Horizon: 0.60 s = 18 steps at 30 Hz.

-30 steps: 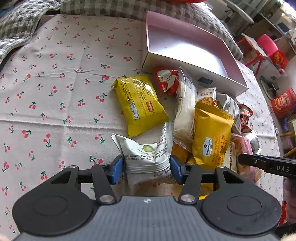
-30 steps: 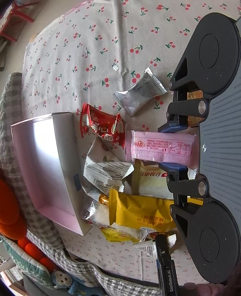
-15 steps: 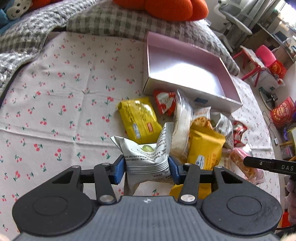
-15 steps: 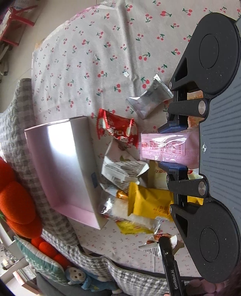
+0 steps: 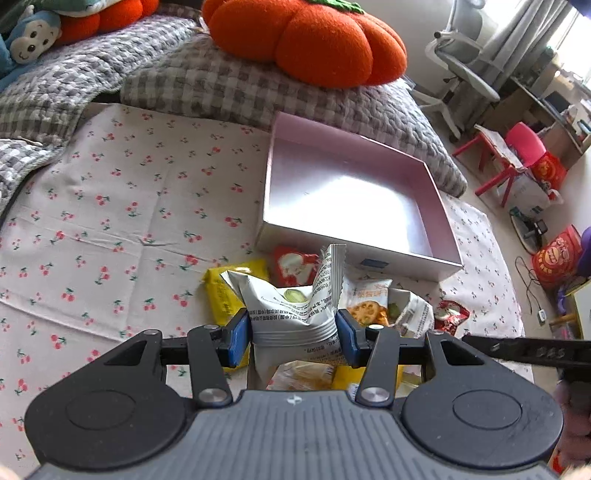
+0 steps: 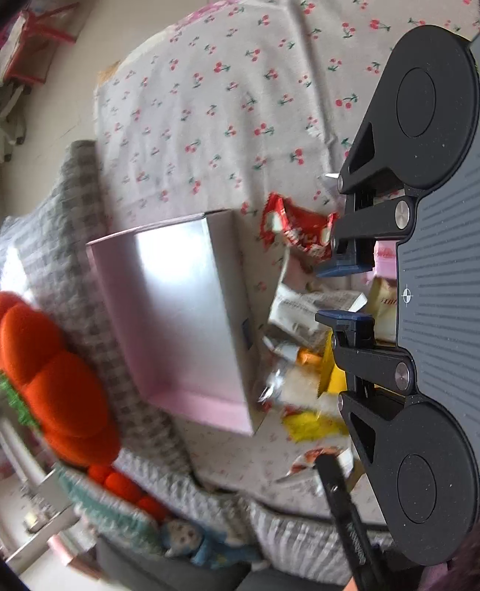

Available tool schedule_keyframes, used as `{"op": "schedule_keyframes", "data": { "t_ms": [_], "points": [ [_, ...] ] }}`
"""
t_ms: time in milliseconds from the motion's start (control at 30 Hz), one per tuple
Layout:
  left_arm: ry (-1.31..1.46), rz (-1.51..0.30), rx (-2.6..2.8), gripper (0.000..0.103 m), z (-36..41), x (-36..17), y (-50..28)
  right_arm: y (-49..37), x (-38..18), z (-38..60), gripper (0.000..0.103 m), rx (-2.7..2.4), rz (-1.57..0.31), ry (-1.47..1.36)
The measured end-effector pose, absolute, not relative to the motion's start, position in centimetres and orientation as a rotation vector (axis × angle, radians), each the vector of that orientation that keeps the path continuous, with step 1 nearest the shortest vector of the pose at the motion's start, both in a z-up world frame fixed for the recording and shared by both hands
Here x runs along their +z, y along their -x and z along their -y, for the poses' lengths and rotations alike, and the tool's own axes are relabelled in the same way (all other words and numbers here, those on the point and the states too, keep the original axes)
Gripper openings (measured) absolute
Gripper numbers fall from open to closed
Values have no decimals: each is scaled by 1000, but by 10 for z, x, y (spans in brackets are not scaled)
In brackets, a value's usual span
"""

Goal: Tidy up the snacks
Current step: 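Carry both snacks into the pink box and open both tools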

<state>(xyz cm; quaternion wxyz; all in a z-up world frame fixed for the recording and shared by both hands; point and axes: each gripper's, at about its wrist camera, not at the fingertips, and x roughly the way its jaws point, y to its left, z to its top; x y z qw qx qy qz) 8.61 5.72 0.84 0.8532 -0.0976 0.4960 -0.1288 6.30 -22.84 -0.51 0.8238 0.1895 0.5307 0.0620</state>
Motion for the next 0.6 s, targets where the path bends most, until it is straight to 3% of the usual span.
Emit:
{"op": "schedule_keyframes", "data": {
  "t_ms": [67, 267, 433, 533, 600],
  "points": [
    [199, -1052, -281, 46, -53, 6, -85, -64, -14, 225, 43, 119, -1181, -390],
    [178, -1066, -288, 46, -56, 3, -79, -53, -32, 220, 50, 120, -1266, -307],
    [172, -1076, -280, 46, -57, 0, -78, -46, -46, 213, 49, 126, -1304, -252],
    [178, -1071, -279, 46, -55, 2, -79, -44, -53, 210, 36, 135, -1307, -258],
    [187, -1063, -279, 46, -55, 5, -79, -42, -50, 209, 33, 141, -1280, -248]
  ]
}}
